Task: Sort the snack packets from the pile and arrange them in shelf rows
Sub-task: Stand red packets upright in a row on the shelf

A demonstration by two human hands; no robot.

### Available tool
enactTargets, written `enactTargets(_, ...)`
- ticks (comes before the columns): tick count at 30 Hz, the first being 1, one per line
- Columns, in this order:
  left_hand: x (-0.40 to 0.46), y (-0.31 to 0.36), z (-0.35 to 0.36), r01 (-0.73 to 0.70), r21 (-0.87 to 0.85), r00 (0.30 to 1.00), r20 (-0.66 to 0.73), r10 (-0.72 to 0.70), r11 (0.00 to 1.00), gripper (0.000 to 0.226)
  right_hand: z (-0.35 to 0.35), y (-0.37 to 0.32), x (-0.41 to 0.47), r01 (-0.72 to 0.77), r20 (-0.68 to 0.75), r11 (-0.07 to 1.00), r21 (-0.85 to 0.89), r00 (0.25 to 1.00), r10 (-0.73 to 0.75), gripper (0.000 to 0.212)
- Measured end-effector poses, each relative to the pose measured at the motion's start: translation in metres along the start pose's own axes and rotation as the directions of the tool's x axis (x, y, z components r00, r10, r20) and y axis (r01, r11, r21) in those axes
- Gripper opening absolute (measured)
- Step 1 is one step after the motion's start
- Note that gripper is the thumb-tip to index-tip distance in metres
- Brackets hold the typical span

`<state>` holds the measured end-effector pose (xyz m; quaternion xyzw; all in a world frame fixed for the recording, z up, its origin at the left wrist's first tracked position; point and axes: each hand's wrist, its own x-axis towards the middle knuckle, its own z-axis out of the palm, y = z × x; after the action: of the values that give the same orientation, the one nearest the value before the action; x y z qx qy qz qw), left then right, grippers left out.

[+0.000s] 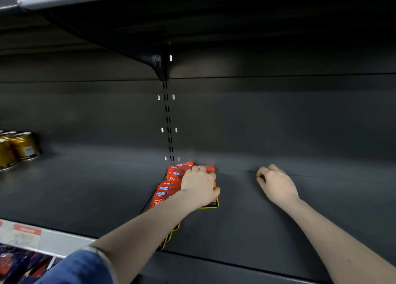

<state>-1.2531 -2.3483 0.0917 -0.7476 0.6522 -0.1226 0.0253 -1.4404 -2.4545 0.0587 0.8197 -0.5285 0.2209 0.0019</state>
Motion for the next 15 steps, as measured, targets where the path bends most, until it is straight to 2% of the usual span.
enactTargets(15,-0.0007,0.0017,-0.0001,0.01,-0.089,0.999,0.045,-0.006,0.996,0.048,0.0004,0.0004,0.0009,-0.005,-0.002,1.0,0.025,1.0,0.005,0.021)
